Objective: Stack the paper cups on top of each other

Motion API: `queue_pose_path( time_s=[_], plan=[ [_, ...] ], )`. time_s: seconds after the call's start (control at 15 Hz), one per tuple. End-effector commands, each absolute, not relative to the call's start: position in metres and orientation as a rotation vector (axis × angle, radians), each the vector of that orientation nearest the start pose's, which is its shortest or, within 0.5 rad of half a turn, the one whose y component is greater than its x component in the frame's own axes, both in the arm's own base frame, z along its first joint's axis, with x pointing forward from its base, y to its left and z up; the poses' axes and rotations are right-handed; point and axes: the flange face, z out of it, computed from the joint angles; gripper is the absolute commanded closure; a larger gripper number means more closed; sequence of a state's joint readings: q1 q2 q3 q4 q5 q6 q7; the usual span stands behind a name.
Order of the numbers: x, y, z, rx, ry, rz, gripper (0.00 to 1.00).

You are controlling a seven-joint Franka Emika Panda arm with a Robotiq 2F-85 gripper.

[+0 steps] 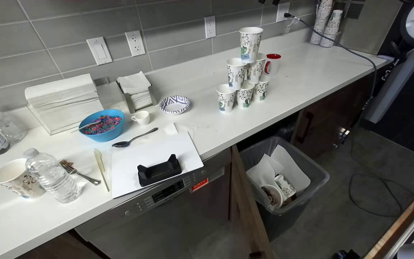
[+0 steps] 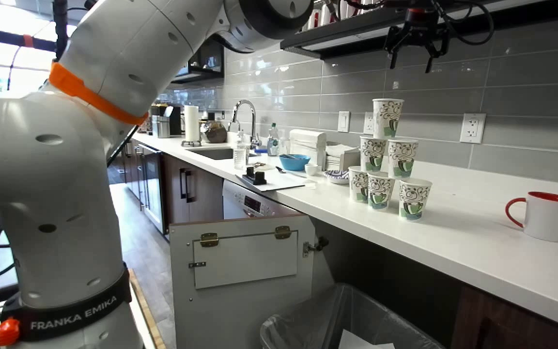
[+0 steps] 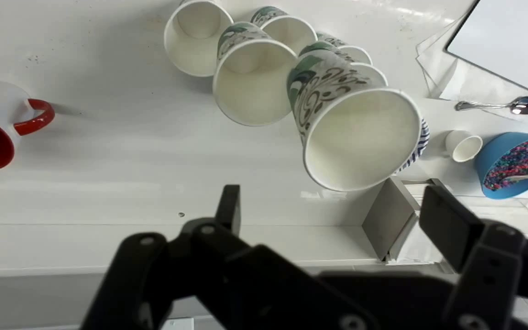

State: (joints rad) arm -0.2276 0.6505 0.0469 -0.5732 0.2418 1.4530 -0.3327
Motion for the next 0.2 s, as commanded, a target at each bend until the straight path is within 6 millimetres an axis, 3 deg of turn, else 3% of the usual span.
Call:
queue_pose_path(
  time_s=[0.0,0.13],
  plan=[
    [0.6881,-0.1176,0.6636,-2.901,-0.277,-0.427,0.0],
    [0.6873,-0.1202,0.6638,-2.899,-0.271,-0.427,0.0]
  ],
)
